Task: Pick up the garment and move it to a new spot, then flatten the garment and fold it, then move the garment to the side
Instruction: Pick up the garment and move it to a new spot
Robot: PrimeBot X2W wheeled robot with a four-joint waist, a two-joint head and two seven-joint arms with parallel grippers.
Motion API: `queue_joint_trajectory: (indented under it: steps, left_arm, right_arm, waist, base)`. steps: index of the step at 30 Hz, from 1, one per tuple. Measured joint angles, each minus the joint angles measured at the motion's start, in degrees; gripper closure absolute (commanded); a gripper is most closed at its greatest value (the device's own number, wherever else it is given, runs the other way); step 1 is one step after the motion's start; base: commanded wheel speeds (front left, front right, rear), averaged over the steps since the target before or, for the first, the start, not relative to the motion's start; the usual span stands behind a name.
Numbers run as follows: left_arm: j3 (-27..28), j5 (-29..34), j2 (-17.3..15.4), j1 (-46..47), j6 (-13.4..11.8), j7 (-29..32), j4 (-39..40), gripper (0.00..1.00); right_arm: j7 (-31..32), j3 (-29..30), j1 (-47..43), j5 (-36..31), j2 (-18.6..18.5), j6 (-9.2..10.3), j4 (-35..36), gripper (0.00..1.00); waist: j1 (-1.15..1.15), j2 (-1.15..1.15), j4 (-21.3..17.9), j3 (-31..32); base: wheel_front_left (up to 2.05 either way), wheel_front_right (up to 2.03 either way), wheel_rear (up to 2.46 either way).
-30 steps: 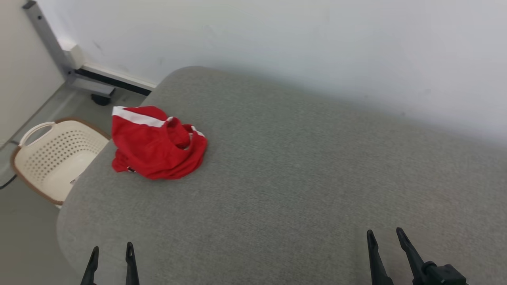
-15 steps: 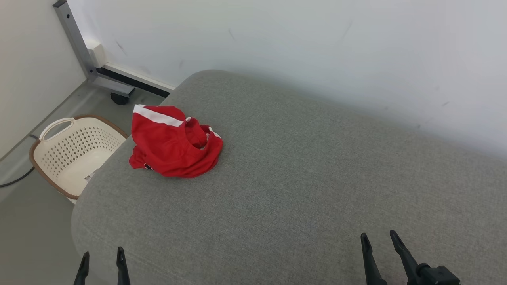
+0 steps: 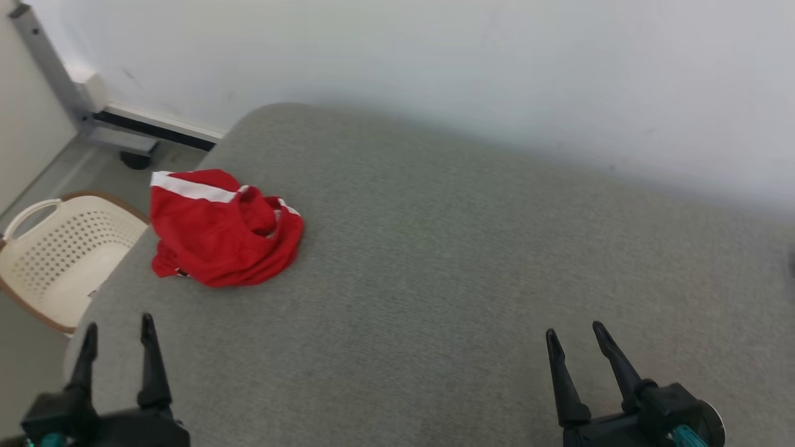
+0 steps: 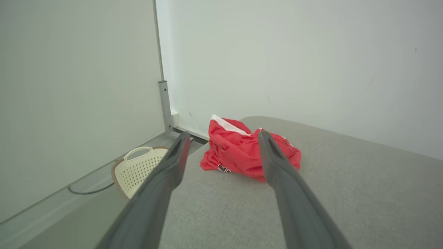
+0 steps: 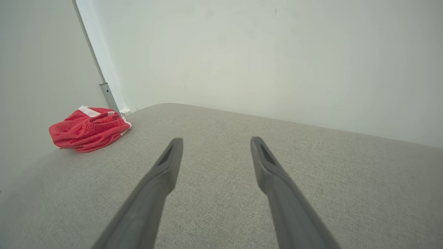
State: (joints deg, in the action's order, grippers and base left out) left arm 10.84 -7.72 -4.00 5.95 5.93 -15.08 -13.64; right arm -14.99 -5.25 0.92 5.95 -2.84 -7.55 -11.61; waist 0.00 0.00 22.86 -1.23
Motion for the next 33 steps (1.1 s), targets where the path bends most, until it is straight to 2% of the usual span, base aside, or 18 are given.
queue_joint_trajectory:
  steps: [7, 13, 23, 29, 33]
  left_arm:
    - [2.4, -2.4, -4.5, 10.2, 0.7, 0.0, -7.7, 0.0]
    - [2.1, -3.3, -8.5, 18.6, 1.2, 0.3, -15.7, 0.0]
    - [2.5, -7.0, -16.3, 30.0, 1.5, 4.0, -28.3, 0.0]
    - [3.1, -9.8, -17.8, 33.6, 1.5, 9.8, -37.0, 0.0]
    - [3.2, -10.4, -18.6, 35.6, 0.7, 14.9, -41.9, 0.0]
  right_arm:
    - [0.0, -2.2, 3.8, 0.2, 0.0, 0.0, 0.6, 0.0]
    - [0.0, -3.0, 6.2, 0.5, 0.0, 0.0, 1.3, 0.0]
    - [0.0, -3.7, 9.0, 1.0, 0.0, 0.0, 2.0, 0.0]
    - [0.0, -3.6, 9.9, 1.0, 0.0, 0.0, 1.8, 0.0]
    - [0.0, -3.5, 9.9, 1.0, 0.0, 0.0, 1.8, 0.0]
  waist:
    - [0.01, 0.01, -6.1, -3.7]
    - [0.01, 0.01, -11.1, -7.5]
    - [0.01, 0.01, -17.9, -13.6]
    - [0.02, 0.02, -20.8, -16.2]
    - [0.01, 0.01, -22.2, -17.0]
  base:
    - [0.0, 0.0, 0.0]
    - [0.0, 0.0, 0.0]
    - [0.0, 0.0, 0.0]
    - [0.0, 0.0, 0.0]
    - [0.0, 0.0, 0.0]
